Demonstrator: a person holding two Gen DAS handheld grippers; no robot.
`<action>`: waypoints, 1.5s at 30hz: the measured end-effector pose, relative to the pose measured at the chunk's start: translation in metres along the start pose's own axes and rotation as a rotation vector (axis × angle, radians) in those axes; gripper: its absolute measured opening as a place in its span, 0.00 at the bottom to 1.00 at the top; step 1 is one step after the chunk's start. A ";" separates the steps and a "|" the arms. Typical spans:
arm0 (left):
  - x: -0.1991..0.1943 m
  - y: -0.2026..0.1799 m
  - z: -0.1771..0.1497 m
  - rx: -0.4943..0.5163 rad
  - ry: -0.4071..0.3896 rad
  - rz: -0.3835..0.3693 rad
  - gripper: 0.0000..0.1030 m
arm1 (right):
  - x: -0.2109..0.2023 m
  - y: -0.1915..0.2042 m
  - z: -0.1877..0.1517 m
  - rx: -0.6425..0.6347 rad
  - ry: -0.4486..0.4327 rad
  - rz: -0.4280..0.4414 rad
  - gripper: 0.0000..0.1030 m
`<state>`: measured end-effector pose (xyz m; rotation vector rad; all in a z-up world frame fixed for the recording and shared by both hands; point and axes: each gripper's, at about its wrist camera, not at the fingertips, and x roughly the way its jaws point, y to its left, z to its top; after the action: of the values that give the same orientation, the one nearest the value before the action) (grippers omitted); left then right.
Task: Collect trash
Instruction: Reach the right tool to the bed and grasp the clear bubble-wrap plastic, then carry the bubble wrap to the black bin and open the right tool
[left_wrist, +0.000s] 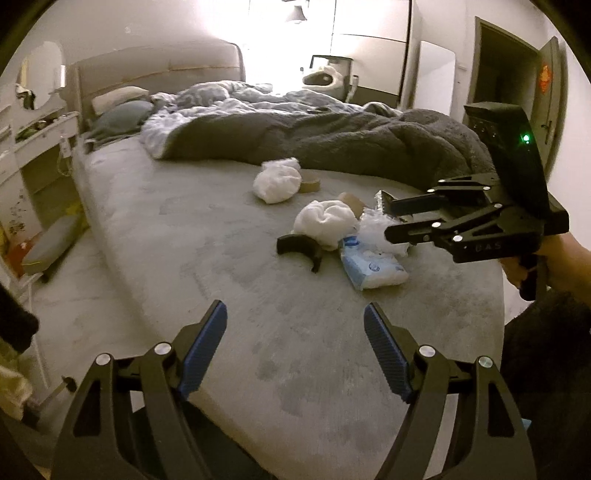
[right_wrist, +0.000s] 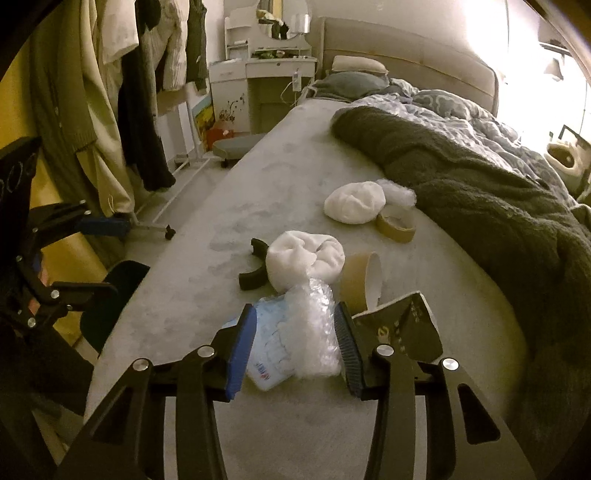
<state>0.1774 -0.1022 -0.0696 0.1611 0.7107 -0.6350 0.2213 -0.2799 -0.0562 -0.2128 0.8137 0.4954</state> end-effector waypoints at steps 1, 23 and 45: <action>0.005 0.002 0.002 0.004 0.006 -0.010 0.77 | 0.003 -0.001 0.001 -0.004 0.005 0.000 0.43; 0.094 0.027 0.032 0.097 0.083 -0.125 0.77 | 0.039 -0.018 0.007 -0.019 0.082 0.082 0.28; 0.123 0.015 0.042 0.099 0.086 -0.172 0.51 | 0.023 -0.039 0.034 0.193 -0.073 0.223 0.28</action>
<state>0.2812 -0.1641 -0.1188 0.2217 0.7815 -0.8323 0.2760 -0.2932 -0.0503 0.0747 0.8125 0.6264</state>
